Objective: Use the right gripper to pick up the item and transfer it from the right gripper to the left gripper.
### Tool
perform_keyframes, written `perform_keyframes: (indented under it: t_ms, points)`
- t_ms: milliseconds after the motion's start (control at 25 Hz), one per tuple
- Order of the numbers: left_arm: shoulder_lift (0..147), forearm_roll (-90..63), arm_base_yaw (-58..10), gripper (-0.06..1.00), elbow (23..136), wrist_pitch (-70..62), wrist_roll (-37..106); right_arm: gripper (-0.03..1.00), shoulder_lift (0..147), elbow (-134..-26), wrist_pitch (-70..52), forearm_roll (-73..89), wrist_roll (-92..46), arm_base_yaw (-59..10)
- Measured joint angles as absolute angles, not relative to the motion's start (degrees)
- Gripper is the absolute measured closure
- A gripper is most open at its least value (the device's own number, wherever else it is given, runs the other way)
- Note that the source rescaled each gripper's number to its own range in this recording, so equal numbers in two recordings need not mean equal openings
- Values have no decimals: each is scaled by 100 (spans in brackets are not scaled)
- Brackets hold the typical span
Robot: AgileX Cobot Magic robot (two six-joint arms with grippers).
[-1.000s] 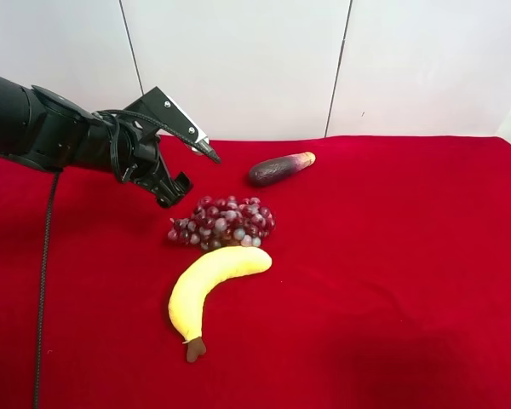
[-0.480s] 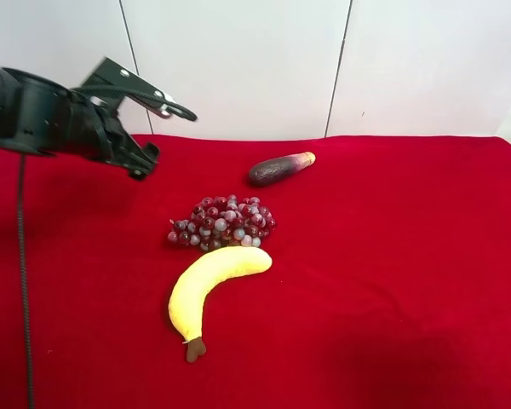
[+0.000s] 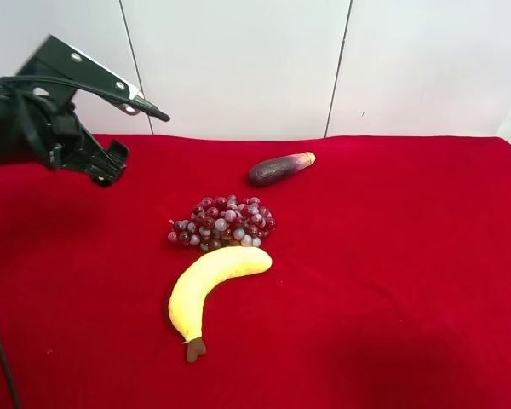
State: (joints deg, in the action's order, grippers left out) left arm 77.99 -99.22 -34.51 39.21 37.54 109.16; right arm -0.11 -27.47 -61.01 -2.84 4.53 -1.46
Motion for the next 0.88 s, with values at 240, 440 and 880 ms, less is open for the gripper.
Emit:
perform_keyframes:
  t_ms: [240, 440, 880]
  points:
    - [6633, -9932, -4529, -6, 3347, 4532, 10783, 1, -11, -2747, -6101, -284, 453, -146]
    - [5848, -9938, -5250, -6, 3157, 5697, 10711, 1, -11, -2747, -6101, -284, 453, -146]
    - [5065, -9955, -5937, -6, 3117, 4803, 10451, 1, -11, -2747, -6101, -284, 453, -146]
